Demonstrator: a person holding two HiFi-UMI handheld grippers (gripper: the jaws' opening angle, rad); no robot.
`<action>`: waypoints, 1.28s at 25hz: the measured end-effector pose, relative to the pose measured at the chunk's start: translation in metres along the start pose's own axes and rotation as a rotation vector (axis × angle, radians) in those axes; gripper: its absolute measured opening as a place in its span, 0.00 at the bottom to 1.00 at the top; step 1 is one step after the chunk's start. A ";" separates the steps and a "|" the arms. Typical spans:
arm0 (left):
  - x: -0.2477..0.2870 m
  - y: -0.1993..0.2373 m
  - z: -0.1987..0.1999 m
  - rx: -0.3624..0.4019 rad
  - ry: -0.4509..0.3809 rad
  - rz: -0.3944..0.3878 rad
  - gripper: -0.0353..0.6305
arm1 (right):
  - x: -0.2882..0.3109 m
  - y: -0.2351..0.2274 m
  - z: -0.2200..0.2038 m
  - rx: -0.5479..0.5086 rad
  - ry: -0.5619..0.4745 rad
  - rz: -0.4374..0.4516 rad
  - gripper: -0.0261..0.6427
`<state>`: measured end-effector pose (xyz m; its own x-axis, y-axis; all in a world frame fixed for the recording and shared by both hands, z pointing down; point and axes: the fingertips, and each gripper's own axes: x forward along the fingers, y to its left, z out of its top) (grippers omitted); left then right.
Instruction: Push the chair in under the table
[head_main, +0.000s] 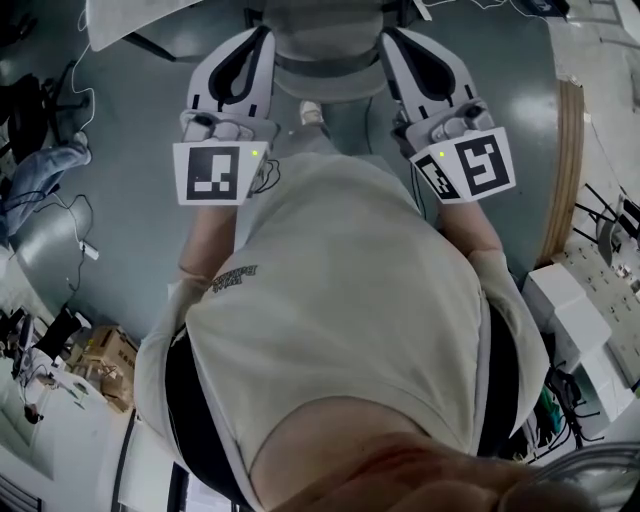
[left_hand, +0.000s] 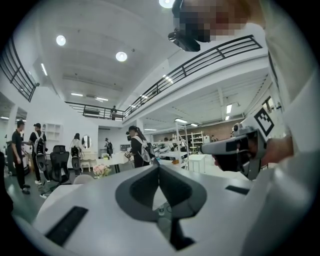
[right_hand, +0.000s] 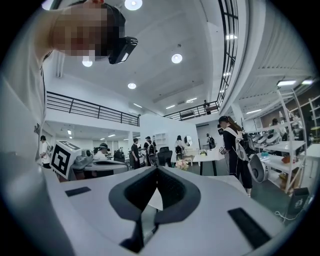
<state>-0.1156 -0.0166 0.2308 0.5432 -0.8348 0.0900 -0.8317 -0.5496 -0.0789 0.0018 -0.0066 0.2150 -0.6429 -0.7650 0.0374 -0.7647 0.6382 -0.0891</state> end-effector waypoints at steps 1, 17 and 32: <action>0.005 0.005 0.000 -0.003 0.002 -0.006 0.07 | 0.007 -0.002 0.002 -0.004 0.001 -0.003 0.05; 0.053 0.050 0.017 -0.027 -0.016 -0.003 0.07 | 0.062 -0.033 0.022 -0.023 -0.004 -0.012 0.05; 0.083 0.044 0.004 0.003 0.048 0.050 0.07 | 0.064 -0.073 0.021 -0.043 0.038 0.009 0.05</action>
<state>-0.1070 -0.1099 0.2309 0.4947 -0.8588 0.1333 -0.8573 -0.5074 -0.0874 0.0173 -0.1043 0.2028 -0.6507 -0.7557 0.0748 -0.7593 0.6491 -0.0473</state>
